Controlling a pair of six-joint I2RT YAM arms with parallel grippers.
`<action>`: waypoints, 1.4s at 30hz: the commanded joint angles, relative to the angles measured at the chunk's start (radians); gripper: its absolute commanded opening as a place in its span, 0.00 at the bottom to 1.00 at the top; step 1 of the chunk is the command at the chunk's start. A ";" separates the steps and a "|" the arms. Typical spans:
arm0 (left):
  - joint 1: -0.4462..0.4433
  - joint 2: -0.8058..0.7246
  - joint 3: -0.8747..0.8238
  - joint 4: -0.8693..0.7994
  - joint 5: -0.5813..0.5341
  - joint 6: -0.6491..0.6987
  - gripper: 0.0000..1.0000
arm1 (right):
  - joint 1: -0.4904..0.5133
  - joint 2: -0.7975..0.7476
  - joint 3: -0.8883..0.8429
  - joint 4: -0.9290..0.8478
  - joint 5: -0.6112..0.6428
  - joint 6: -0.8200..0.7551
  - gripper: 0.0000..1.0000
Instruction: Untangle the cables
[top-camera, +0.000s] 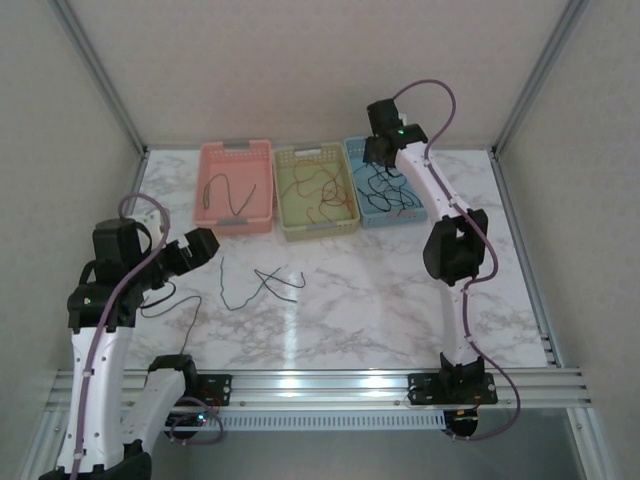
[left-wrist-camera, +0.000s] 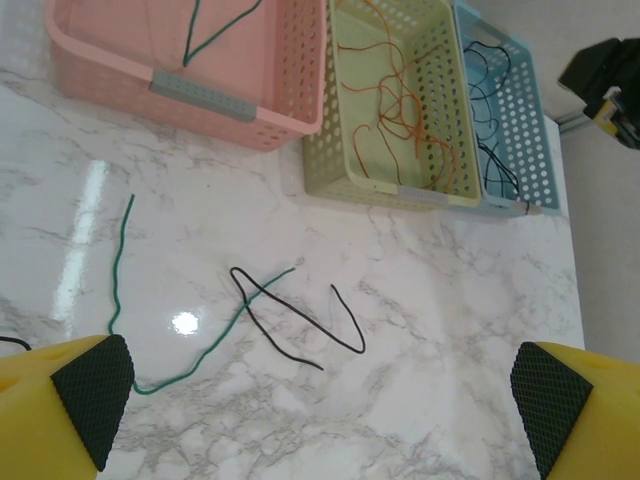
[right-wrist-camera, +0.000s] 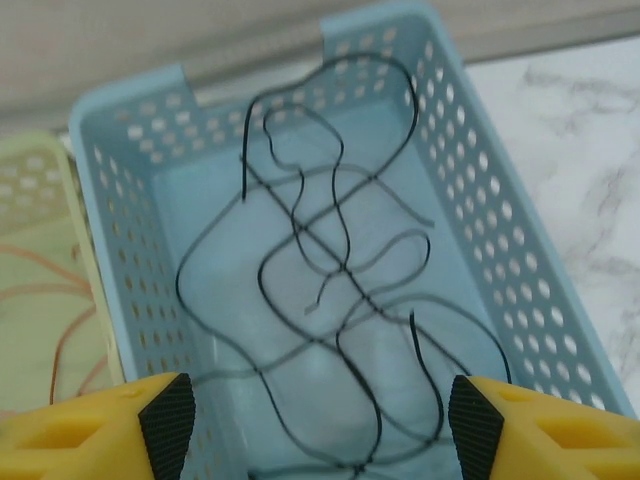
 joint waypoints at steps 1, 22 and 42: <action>-0.007 -0.015 -0.027 -0.023 -0.114 -0.020 1.00 | 0.050 -0.203 -0.112 0.002 -0.100 -0.074 0.71; -0.005 -0.044 -0.109 -0.051 -0.342 -0.122 0.99 | 0.607 -0.360 -0.720 0.223 -0.511 -0.415 0.69; -0.005 -0.040 -0.145 -0.028 -0.350 -0.114 0.96 | 0.614 -0.188 -0.634 0.208 -0.536 -0.444 0.07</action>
